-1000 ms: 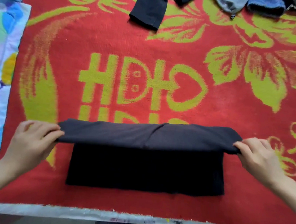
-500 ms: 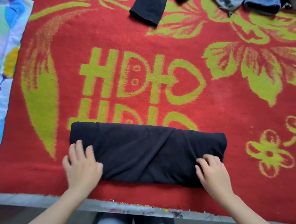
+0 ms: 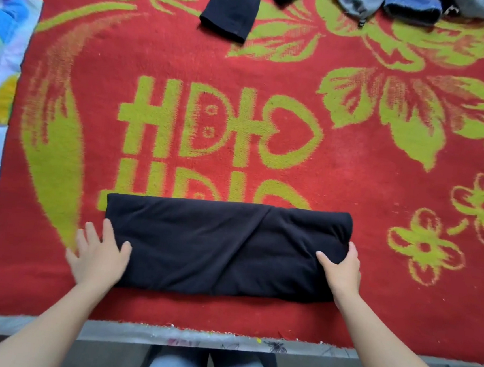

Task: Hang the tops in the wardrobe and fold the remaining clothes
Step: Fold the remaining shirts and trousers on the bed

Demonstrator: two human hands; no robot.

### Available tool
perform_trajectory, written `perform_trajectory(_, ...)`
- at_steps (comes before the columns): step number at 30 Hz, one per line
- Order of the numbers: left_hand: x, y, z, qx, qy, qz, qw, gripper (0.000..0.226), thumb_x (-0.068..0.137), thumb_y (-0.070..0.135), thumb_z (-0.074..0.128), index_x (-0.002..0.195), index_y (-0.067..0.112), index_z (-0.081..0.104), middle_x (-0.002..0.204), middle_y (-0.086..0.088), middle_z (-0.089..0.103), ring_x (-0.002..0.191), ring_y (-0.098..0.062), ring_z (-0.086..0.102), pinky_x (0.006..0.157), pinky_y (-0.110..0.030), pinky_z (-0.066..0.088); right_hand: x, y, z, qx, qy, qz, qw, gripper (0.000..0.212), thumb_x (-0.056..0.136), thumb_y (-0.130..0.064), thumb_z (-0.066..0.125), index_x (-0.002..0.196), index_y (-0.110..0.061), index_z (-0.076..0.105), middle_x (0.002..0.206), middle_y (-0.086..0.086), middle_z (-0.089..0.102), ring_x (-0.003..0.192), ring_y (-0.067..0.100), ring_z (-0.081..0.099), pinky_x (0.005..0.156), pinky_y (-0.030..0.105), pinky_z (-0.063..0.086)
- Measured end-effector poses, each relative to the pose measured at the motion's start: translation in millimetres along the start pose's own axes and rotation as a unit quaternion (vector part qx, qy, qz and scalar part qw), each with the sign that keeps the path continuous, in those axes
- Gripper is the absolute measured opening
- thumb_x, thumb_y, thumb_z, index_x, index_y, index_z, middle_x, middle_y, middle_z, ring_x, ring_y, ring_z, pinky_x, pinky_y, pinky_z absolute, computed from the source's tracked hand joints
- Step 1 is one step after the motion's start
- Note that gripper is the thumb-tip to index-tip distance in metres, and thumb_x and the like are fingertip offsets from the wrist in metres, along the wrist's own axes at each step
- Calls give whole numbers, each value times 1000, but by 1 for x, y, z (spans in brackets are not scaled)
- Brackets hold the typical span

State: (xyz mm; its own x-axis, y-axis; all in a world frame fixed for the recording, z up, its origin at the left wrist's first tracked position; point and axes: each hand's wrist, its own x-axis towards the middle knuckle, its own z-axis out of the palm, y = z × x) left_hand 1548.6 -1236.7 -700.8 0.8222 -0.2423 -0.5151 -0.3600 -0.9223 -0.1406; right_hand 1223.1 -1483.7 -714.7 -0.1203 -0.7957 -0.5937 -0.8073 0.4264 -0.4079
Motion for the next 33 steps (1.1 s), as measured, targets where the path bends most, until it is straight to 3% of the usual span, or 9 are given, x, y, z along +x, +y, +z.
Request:
perform_trajectory(2,-16,11,3,-18,32,38,999,67,91,33,53,147,10,25,153,-22,19,140,-36,15,109,-52,19,0,-2,-4,66,-16,22,997,91,75,-12,77,147,-12,22,145,15,38,129,31,41,106,39,33)
perform_trajectory(8,-56,23,20,-8,1,201,980,79,56,15,88,127,-1,55,129,-34,49,115,-49,52,83,-58,47,-21,-57,-51,186,-154,48,969,36,77,8,66,110,-4,59,102,13,65,77,18,59,63,28,46)
perform_trajectory(13,-71,9,-3,-141,12,121,982,68,95,32,49,150,17,13,157,-13,8,143,-28,9,111,-42,20,-98,-133,-43,85,-123,-121,981,48,78,-1,65,118,-18,46,110,-3,58,107,22,54,82,31,43)
perform_trajectory(19,-55,-40,-11,-484,17,-35,874,53,97,17,47,145,6,28,149,-17,31,137,-30,29,113,-43,23,-217,-194,66,-24,-300,-327,896,68,88,-18,57,146,-28,23,127,1,56,111,20,56,79,23,40)
perform_trajectory(22,-52,-65,-4,-539,67,-125,831,48,100,17,40,144,3,28,147,-22,33,136,-32,30,113,-43,22,-245,-181,110,-10,-387,-317,866,65,95,-31,48,150,-26,15,146,2,37,132,19,37,104,29,32)
perform_trajectory(25,-60,-75,5,-451,136,-88,878,49,98,16,44,143,2,31,146,-23,32,135,-36,30,111,-46,23,-236,-137,128,-139,-322,-348,869,58,97,-33,43,149,-23,19,149,4,28,136,19,26,108,29,26)
perform_trajectory(28,-68,-66,25,-248,161,135,946,71,74,25,71,135,4,41,137,-27,43,124,-43,39,92,-57,42,-218,-93,133,-331,-186,-431,819,73,81,-33,68,141,-16,31,139,15,44,123,28,47,91,35,46)
perform_trajectory(30,-65,-58,45,-87,118,269,952,100,46,27,87,132,11,41,137,-24,44,124,-37,37,87,-56,47,-205,-71,142,-390,-144,-457,786,93,42,-31,89,121,-17,43,114,16,65,97,29,65,64,33,55)
perform_trajectory(33,-52,-49,59,12,95,347,933,116,29,19,88,134,16,37,142,-20,32,129,-33,34,96,-57,38,-185,-52,162,-439,-136,-484,745,105,26,-31,91,120,-22,45,116,16,65,105,33,64,71,44,56)
